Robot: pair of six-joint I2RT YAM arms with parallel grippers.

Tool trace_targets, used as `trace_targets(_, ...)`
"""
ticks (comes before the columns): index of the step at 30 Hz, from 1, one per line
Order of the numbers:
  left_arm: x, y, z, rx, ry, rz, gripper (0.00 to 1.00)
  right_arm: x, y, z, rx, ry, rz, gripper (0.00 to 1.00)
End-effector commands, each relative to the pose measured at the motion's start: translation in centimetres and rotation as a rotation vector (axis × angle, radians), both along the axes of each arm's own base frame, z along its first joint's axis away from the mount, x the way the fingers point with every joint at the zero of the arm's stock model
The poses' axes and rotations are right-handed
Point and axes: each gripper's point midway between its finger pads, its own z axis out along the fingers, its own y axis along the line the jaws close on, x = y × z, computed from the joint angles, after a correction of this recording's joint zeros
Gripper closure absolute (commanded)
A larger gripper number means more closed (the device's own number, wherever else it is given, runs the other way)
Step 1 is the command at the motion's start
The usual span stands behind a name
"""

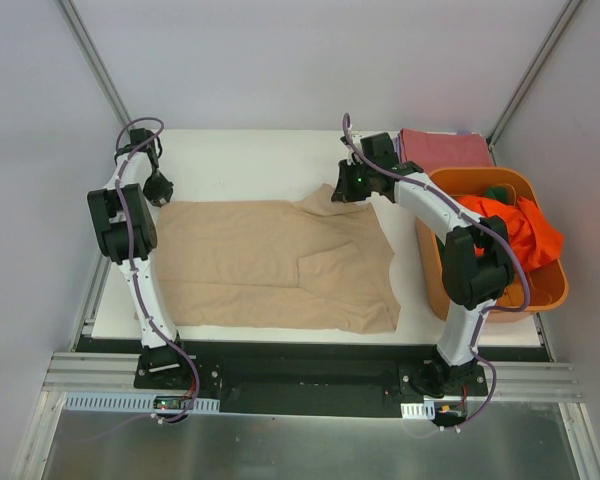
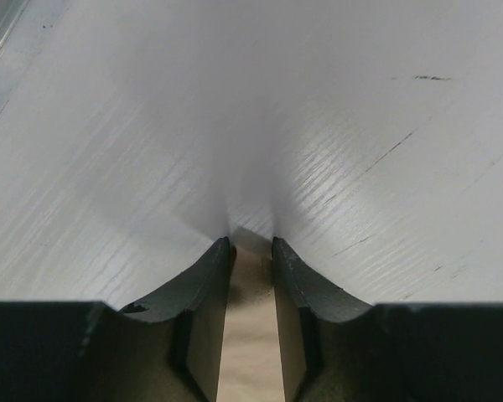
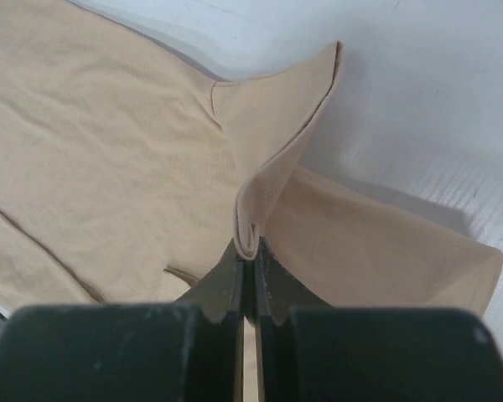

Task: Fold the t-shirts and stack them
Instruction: Grap the side of the flattened tshirt furthest away from the robot with both arms

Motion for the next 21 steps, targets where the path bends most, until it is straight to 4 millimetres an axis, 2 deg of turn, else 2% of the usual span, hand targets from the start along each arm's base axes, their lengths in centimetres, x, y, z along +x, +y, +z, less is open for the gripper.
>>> trace_targets(1,-3.3,-1.0,-0.5,-0.048,0.098,-0.036,0.74,-0.2,0.0,1.3,-0.001,-0.034,0.008,1.00)
trace_targets(5,-4.3,-0.9,0.1,-0.035,0.110,-0.055,0.64,-0.4,-0.3,1.2,-0.005,-0.029,0.003,1.00)
trace_targets(8,-4.3,-1.3,0.2,-0.051,0.107,-0.083,0.63,-0.4,-0.3,0.9,-0.011,-0.024,-0.002,1.00)
trace_targets(13,-3.9,-1.8,0.1,-0.078,0.096,-0.107,0.82,-0.4,-0.3,0.6,-0.010,-0.013,-0.007,1.00)
trace_targets(16,-3.6,-1.6,0.4,-0.070,0.089,-0.110,1.00,-0.3,-0.3,0.7,-0.014,-0.018,-0.005,1.00)
trace_targets(21,-4.2,-1.6,2.2,-0.055,0.062,-0.102,1.00,-0.8,-0.1,1.8,0.000,-0.036,0.018,1.00)
